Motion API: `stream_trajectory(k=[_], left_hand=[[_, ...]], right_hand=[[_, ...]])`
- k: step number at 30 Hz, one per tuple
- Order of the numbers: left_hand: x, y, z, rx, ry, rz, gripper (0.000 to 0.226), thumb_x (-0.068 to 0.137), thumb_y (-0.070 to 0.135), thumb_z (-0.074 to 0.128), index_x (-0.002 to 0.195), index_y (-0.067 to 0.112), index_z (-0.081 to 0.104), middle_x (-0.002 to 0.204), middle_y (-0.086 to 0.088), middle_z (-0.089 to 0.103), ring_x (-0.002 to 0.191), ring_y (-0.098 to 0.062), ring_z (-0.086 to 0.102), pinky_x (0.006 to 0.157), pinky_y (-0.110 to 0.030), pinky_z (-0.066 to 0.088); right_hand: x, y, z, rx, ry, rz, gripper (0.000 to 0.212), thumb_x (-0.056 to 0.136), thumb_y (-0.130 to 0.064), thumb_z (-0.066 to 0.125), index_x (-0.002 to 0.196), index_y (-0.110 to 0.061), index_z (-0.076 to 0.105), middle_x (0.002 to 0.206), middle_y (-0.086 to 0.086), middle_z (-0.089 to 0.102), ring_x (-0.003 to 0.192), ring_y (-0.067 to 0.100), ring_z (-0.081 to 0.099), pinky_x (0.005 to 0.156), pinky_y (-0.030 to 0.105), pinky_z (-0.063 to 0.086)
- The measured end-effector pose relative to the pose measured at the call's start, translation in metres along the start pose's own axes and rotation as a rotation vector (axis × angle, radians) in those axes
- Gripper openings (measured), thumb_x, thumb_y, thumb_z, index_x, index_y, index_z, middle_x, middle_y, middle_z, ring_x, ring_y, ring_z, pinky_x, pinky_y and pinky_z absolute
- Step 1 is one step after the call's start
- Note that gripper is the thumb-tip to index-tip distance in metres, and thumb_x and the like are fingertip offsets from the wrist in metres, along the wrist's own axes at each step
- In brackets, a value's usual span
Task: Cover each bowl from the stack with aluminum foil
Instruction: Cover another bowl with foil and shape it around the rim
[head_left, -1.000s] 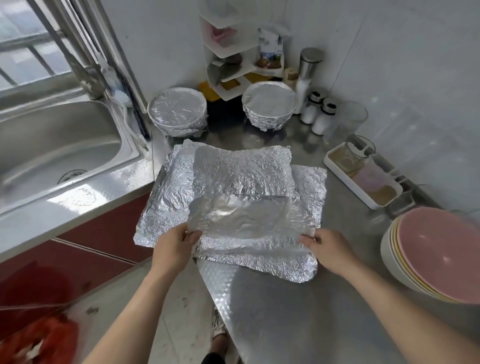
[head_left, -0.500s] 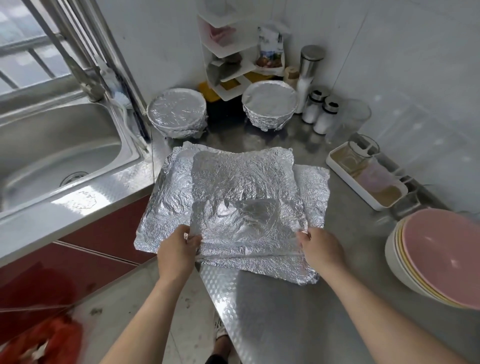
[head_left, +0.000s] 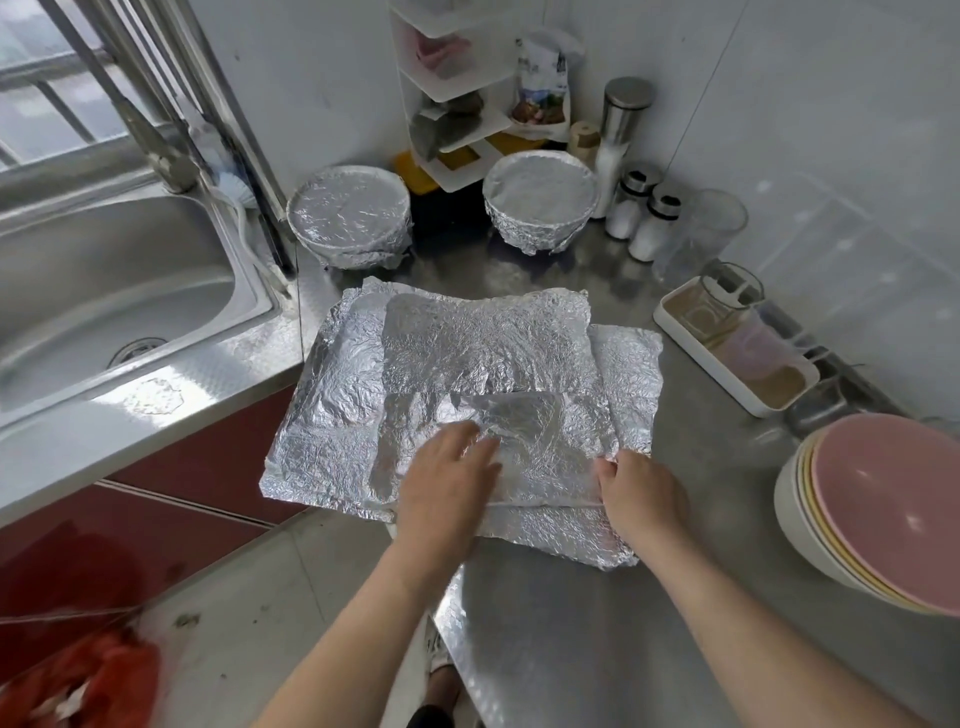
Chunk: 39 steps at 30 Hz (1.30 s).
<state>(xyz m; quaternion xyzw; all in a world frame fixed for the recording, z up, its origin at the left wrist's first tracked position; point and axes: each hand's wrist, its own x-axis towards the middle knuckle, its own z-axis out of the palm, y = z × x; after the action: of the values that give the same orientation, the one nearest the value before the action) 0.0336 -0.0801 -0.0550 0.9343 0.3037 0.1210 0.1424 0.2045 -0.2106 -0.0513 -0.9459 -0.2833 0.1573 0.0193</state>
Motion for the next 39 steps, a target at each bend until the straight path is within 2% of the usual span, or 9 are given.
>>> stream_trajectory(k=[2,4,10,13,15,19,22,24,39], left_hand=[[0.002,0.005,0.015,0.022,-0.207,-0.049,0.061,0.1,0.053,0.038,0.153,0.028,0.024,0.162,-0.004,0.014,0.149,-0.026,0.015,0.121,-0.046,0.018],[-0.001,-0.003,0.028,0.051,-0.303,-0.11,0.07,0.098,0.065,0.015,0.155,0.031,-0.008,0.162,0.001,-0.015,0.149,-0.02,-0.015,0.122,-0.047,-0.004],[-0.01,-0.019,0.033,0.122,-0.357,-0.177,0.086,0.088,0.082,0.01,0.152,0.033,-0.021,0.158,0.0,-0.03,0.144,-0.021,-0.032,0.115,-0.056,-0.016],[-0.007,-0.016,0.031,0.13,-0.4,-0.192,0.092,0.084,0.085,0.009,0.151,0.031,-0.023,0.156,-0.003,-0.034,0.141,-0.024,-0.036,0.114,-0.061,-0.015],[-0.007,-0.015,0.03,0.144,-0.417,-0.196,0.094,0.082,0.086,0.007,0.151,0.029,-0.025,0.156,-0.005,-0.035,0.141,-0.026,-0.037,0.113,-0.063,-0.013],[-0.005,-0.015,0.028,0.147,-0.436,-0.192,0.107,0.062,0.089,-0.024,0.15,0.028,-0.025,0.157,-0.007,-0.033,0.144,-0.027,-0.032,0.113,-0.066,-0.008],[-0.003,-0.016,0.029,0.154,-0.442,-0.198,0.104,0.071,0.092,-0.003,0.15,0.028,-0.026,0.155,-0.006,-0.036,0.143,-0.028,-0.033,0.111,-0.065,-0.012],[-0.003,-0.016,0.028,0.143,-0.449,-0.208,0.104,0.076,0.091,0.014,0.15,0.029,-0.026,0.155,-0.005,-0.036,0.142,-0.027,-0.035,0.111,-0.064,-0.015],[-0.021,-0.045,0.003,0.063,-0.363,-0.337,0.116,0.069,0.091,0.038,0.145,0.039,-0.032,0.156,0.0,-0.034,0.145,-0.026,-0.027,0.115,-0.059,-0.006]], right_hand=[[0.0,0.001,0.001,-0.015,0.007,-0.009,0.043,0.103,-0.041,0.03,0.099,-0.011,0.061,0.104,0.009,0.068,0.096,0.029,0.062,0.074,0.034,0.042],[0.001,0.003,0.002,-0.033,0.012,-0.003,0.043,0.102,-0.043,0.029,0.097,-0.012,0.059,0.103,0.007,0.068,0.095,0.029,0.062,0.073,0.034,0.042],[-0.002,0.001,0.005,-0.028,0.048,0.047,0.034,0.099,-0.048,0.037,0.092,-0.018,0.052,0.099,0.006,0.068,0.095,0.03,0.061,0.078,0.036,0.04],[-0.007,0.0,0.0,-0.027,0.367,-0.044,0.031,0.088,-0.036,0.063,0.107,-0.013,0.057,0.102,0.011,0.062,0.098,0.033,0.055,0.079,0.042,0.043],[-0.017,-0.02,-0.001,0.25,0.462,-0.234,0.028,0.084,-0.017,0.069,0.109,-0.009,0.061,0.102,0.012,0.064,0.095,0.031,0.058,0.079,0.041,0.048],[-0.046,-0.085,0.011,1.451,-0.309,0.097,0.011,0.094,-0.01,0.058,0.094,-0.008,0.069,0.092,0.011,0.073,0.088,0.018,0.069,0.074,0.026,0.054],[-0.039,-0.075,0.022,1.881,-0.338,0.46,0.016,0.096,-0.006,0.053,0.103,0.003,0.064,0.1,0.02,0.071,0.096,0.028,0.07,0.074,0.029,0.057],[-0.03,-0.055,0.02,1.925,-0.268,0.548,0.019,0.097,-0.006,0.05,0.107,0.005,0.061,0.098,0.021,0.072,0.091,0.03,0.071,0.073,0.033,0.059],[-0.007,-0.015,-0.004,1.83,-0.275,0.672,0.022,0.098,-0.009,0.041,0.09,-0.001,0.06,0.071,0.011,0.072,0.061,0.018,0.071,0.056,0.029,0.059]])
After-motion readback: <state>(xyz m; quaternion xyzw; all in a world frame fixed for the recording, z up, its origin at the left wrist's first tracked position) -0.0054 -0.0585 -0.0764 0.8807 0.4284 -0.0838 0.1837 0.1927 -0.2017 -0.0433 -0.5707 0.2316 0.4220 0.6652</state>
